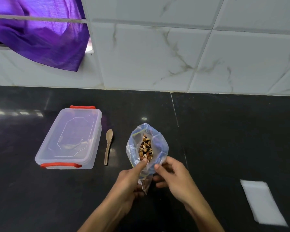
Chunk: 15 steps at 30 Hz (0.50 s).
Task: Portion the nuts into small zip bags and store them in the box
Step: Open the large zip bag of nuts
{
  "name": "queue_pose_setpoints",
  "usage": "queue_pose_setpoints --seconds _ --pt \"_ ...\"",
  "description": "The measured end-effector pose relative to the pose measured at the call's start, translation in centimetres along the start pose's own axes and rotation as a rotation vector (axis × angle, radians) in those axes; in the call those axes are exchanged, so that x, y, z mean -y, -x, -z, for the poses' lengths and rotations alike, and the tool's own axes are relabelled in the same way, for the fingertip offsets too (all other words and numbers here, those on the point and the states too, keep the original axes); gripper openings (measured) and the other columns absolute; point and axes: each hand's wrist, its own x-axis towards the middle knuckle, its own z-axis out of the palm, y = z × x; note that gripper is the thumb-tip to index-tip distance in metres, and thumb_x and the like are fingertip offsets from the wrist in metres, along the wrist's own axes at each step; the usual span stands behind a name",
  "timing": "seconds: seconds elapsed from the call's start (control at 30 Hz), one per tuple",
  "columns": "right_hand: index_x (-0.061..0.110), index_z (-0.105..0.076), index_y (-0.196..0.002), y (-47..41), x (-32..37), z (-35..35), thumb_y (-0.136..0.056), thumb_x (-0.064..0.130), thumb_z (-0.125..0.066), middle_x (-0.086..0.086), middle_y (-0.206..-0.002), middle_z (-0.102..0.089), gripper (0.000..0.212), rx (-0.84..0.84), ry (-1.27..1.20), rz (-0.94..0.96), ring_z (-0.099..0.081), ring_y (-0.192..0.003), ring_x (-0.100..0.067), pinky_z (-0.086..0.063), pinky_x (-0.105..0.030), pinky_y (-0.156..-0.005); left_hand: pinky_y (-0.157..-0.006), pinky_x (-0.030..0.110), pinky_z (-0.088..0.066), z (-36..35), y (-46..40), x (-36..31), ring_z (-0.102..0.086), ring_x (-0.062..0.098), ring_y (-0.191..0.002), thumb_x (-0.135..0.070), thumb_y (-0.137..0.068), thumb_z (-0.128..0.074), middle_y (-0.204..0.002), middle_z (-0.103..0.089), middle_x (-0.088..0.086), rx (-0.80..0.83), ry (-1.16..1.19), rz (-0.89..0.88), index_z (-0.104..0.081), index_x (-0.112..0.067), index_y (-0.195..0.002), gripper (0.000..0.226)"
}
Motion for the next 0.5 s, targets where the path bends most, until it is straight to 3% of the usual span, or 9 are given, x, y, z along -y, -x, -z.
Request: queue_pose_setpoints --seconds 0.13,0.27,0.37,0.5 --pt "0.018 -0.062 -0.102 -0.2 -0.2 0.0 -0.095 0.019 -0.055 0.0 -0.09 -0.07 0.011 0.014 -0.025 -0.02 -0.069 -0.07 -0.004 -0.053 -0.018 -0.06 -0.069 0.033 -0.051 0.4 0.3 -0.2 -0.063 0.028 -0.084 -0.02 -0.087 -0.065 -0.097 -0.071 0.022 -0.018 0.169 -0.024 -0.065 0.002 -0.101 0.026" --pt "0.011 -0.063 -0.103 -0.4 -0.4 -0.2 -0.094 0.015 -0.055 -0.002 -0.078 -0.073 0.013 0.024 -0.235 -0.102 -0.07 -0.067 -0.01 -0.056 -0.023 -0.062 -0.06 0.03 -0.059 0.4 0.7 0.2 -0.069 0.023 -0.073 -0.006 -0.084 -0.062 -0.08 -0.074 0.018 -0.025 0.411 -0.046 -0.068 0.002 -0.091 0.012" --pt "0.011 -0.065 -0.103 -0.4 -0.9 -0.4 -0.093 0.011 -0.055 -0.004 -0.081 -0.073 0.014 0.008 -0.341 -0.122 -0.069 -0.069 -0.011 -0.057 -0.026 -0.068 -0.058 0.031 -0.059 0.1 0.8 0.6 -0.066 0.026 -0.083 -0.003 -0.092 -0.053 -0.095 -0.071 0.021 -0.026 0.578 0.039 -0.067 0.002 -0.1 0.017" --pt "0.02 -0.065 -0.103 -0.5 -1.4 -0.7 -0.093 0.013 -0.056 -0.002 -0.089 -0.074 0.015 -0.032 -0.211 -0.096 -0.07 -0.08 -0.012 -0.057 -0.023 -0.07 -0.067 0.037 -0.049 0.0 0.9 0.5 -0.058 0.025 -0.079 -0.012 -0.088 -0.063 -0.09 -0.062 0.015 -0.144 0.456 0.07 -0.058 -0.004 -0.104 0.019"
